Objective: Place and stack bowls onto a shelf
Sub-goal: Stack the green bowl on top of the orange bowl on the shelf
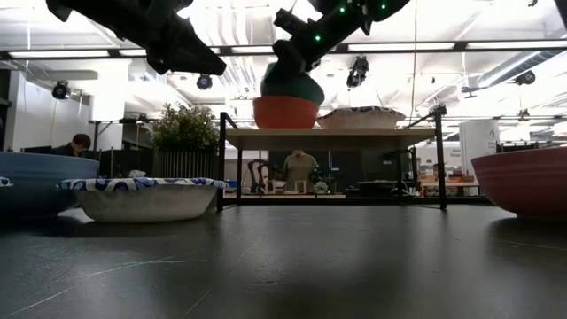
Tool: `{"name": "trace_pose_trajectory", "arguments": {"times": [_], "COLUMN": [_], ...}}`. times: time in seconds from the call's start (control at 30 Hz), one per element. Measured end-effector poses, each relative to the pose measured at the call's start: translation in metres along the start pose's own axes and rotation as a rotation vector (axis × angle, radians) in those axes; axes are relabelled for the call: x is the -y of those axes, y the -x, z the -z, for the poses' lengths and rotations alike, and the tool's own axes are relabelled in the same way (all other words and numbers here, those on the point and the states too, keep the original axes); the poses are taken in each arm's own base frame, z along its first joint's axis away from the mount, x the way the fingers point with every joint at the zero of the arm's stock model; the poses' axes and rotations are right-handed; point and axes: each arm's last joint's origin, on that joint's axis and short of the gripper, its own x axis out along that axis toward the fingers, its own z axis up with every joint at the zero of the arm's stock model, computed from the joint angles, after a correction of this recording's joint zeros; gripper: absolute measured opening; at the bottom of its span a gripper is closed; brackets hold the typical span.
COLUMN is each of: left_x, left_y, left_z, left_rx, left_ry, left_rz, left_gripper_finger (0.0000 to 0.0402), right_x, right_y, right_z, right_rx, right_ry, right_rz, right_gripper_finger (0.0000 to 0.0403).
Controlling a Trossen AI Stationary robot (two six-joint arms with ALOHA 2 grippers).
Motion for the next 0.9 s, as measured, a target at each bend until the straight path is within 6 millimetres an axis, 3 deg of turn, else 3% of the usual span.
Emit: {"name": "trace_pose_trajectory", "arguments": {"times": [0.5, 0.9], "left_x": [0.0, 0.0], "left_y": [0.0, 0.0], "left_z": [0.0, -0.003], "left_rx": [0.001, 0.025], "left_ry": [0.001, 0.013], "left_rz": [0.0, 0.002], "left_gripper_finger": [0.0094, 0.0094], "right_x": [0.006, 0.009], "right_y": [-0.007, -0.013], "right_z": [0.003, 0.006], "right_rx": [0.025, 0.031], "right_ry": [-0.073, -0.149], "right_rz": [0.012, 0.025], "right_gripper_finger": [0.0087, 0.0143]}}
